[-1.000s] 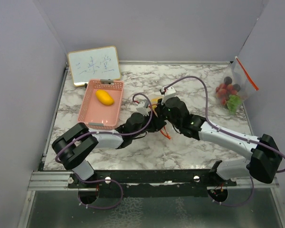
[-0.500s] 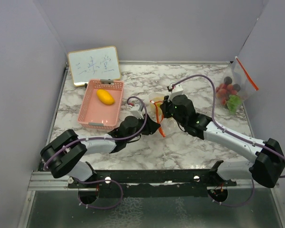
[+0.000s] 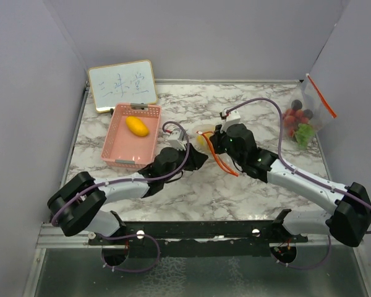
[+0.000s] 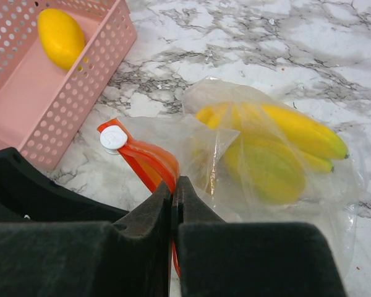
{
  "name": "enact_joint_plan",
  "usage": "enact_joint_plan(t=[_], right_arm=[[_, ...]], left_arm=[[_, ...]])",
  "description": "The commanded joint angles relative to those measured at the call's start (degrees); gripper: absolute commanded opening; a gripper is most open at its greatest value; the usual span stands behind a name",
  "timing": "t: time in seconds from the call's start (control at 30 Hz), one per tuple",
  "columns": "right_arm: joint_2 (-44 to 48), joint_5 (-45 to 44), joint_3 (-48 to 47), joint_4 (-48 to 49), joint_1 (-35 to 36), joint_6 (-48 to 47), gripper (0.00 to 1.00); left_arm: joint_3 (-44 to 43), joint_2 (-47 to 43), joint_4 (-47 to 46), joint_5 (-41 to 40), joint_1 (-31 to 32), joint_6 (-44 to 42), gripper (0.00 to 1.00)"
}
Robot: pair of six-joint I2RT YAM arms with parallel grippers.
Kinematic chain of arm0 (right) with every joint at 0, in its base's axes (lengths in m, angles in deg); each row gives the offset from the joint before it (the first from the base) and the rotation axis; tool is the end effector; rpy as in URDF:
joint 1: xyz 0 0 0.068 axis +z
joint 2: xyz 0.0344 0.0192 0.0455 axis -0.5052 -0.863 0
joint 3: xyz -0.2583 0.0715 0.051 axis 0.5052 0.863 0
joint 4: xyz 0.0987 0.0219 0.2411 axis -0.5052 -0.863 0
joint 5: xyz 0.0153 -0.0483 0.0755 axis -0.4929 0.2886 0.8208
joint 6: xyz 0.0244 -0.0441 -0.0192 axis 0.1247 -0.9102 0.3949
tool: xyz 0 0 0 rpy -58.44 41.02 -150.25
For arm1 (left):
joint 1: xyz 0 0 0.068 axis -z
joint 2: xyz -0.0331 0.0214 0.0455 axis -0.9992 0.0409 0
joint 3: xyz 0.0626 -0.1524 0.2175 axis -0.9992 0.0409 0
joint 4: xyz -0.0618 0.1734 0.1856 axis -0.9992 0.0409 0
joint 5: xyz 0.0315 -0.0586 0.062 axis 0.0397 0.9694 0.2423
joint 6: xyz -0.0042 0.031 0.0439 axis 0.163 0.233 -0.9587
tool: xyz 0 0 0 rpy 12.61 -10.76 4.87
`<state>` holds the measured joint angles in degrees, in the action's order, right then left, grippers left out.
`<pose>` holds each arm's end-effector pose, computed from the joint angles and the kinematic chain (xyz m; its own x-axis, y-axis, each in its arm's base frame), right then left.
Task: Open the zip-top bag and remove the fake food
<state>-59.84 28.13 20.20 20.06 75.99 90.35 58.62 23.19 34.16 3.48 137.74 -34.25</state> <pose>0.2050 0.1937 0.2860 -0.4396 -0.0015 -0.8982 -0.3576 0.9176 0.1735 0.1843 -0.2149 0.2072 -0.6013 -0.4022 -0.6904 0.3917 0.6047 -0.6935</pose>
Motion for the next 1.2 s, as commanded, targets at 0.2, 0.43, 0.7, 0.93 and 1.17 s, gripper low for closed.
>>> enact_joint_plan(t=[0.2,0.43,0.7,0.93,1.17], right_arm=[[-0.4,2.6,-1.6,1.6,-0.2,0.4,0.02],[0.9,2.8,0.4,2.3,-0.3,0.8,0.02],[1.3,3.5,0.7,2.7,-0.2,1.3,0.02],[0.6,1.1,0.5,1.8,-0.3,-0.2,0.02],[1.2,1.7,0.1,2.3,-0.3,0.0,0.02]], left_arm=[[-7.9,8.9,-5.2,5.3,-0.1,4.8,0.35],[-10.7,12.8,-7.5,7.0,-0.1,6.3,0.3],[-13.5,16.2,-8.0,7.2,-0.2,9.3,0.29],[-14.0,16.8,-8.8,9.8,-0.1,11.1,0.2],[-11.4,14.9,-5.9,7.0,-0.6,8.9,0.0]])
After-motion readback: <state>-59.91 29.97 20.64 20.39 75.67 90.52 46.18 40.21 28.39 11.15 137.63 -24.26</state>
